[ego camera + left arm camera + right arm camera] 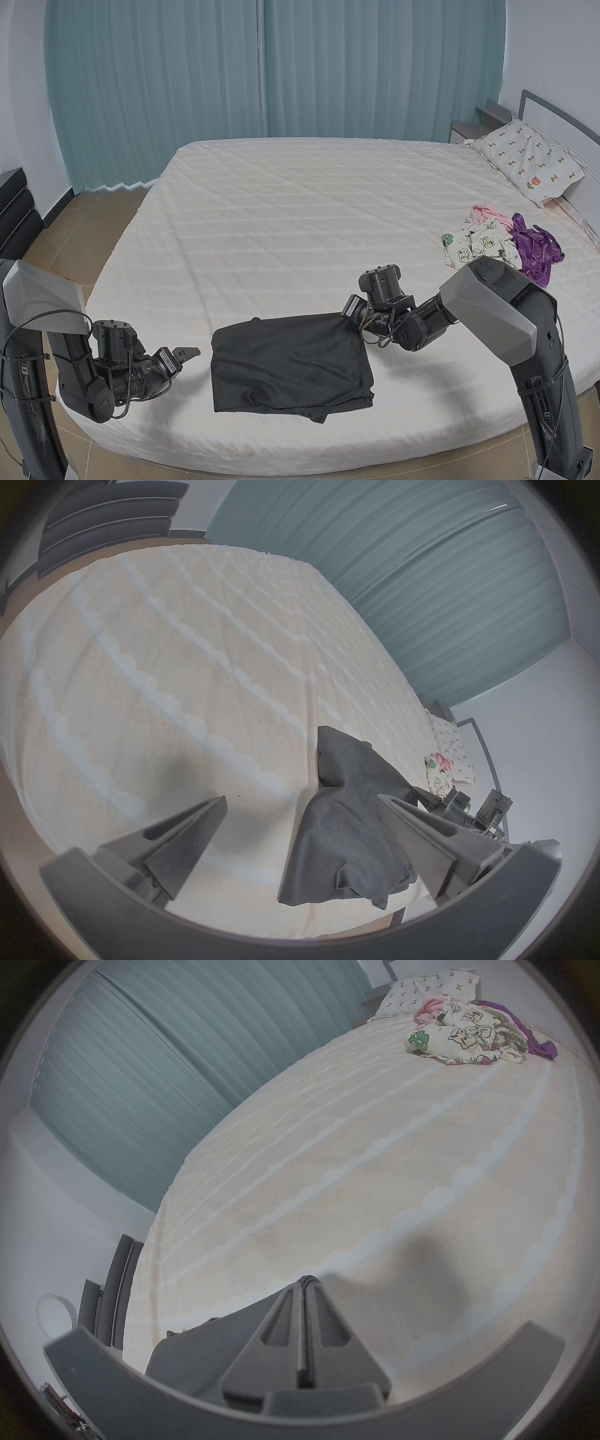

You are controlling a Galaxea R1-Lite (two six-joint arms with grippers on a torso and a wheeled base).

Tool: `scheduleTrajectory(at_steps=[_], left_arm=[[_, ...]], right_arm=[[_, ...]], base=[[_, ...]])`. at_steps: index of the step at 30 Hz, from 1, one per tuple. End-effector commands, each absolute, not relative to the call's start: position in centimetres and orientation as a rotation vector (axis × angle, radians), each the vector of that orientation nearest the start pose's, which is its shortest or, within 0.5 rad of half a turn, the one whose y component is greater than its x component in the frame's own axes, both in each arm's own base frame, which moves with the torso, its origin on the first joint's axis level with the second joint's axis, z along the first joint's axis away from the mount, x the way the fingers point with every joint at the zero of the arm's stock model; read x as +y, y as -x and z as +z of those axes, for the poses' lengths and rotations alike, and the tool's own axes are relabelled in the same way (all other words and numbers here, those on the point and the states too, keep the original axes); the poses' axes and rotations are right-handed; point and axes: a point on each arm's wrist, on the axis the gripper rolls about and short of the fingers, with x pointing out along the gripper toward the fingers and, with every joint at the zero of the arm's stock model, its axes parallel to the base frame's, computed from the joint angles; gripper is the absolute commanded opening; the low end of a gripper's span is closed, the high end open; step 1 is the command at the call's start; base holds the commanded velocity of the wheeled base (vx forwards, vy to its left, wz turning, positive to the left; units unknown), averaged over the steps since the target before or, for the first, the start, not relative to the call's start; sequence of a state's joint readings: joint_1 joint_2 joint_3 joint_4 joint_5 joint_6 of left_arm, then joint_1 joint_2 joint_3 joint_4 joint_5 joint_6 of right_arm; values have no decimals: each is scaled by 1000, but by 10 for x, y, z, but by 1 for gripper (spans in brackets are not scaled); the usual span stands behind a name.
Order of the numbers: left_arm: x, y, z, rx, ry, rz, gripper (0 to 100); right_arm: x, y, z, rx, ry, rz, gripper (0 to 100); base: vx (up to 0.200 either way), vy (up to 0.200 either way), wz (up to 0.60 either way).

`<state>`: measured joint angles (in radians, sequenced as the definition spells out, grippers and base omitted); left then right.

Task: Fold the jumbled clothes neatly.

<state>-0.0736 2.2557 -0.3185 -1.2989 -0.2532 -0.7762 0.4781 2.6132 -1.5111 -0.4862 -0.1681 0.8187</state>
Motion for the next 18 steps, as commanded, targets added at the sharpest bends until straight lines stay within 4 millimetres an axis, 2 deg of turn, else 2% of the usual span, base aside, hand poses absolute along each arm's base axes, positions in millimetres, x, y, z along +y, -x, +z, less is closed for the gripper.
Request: scheduleTrajectory(at_steps=[1, 11, 12, 18], left_arm=[[-26, -278, -19, 732, 800, -51, 100], [-26, -278, -19, 733, 800, -51, 100], [-26, -278, -19, 733, 800, -51, 100], [-26, -278, -19, 733, 800, -51, 100]], right_arm=[[216, -439, -29, 659, -599, 29, 0], [211, -440, -30, 668, -598, 16, 0], [211, -440, -30, 668, -598, 16, 100], [210, -439, -27, 661, -600, 15, 100]], base=[[0, 0, 0], [0, 0, 0], [0, 0, 0], [0, 0, 0]])
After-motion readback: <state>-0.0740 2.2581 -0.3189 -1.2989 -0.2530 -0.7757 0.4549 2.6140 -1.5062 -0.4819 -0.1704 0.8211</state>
